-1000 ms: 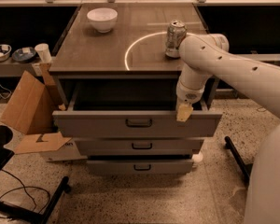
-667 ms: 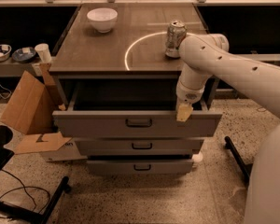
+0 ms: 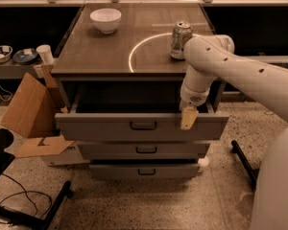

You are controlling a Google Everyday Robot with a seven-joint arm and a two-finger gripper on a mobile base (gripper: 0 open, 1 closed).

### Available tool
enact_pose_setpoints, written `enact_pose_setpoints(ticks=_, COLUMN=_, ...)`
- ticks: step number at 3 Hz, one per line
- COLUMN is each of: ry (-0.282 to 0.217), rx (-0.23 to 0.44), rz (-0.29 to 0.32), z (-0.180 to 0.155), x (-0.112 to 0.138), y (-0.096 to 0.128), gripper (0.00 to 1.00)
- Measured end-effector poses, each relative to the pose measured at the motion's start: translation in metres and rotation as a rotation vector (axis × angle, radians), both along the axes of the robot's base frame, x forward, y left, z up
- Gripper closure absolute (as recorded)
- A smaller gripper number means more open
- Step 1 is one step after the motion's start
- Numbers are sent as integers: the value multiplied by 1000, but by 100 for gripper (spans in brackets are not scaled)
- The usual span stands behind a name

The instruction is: Open top drawer

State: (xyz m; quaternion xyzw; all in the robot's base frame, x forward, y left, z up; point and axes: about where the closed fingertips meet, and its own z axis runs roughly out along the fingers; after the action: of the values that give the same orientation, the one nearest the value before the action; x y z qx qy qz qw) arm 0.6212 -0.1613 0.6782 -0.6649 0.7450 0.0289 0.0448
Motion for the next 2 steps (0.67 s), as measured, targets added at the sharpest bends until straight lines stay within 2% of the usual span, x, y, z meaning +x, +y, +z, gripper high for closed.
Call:
enact_pose_setpoints(ticks=1, ry=0, rx=0, rz=0, z=0, x=0, y=0, gripper=0)
enact_pose_setpoints(ticks=2, ry=0, rx=0, rz=0, z=0, x=0, y=0, gripper=0)
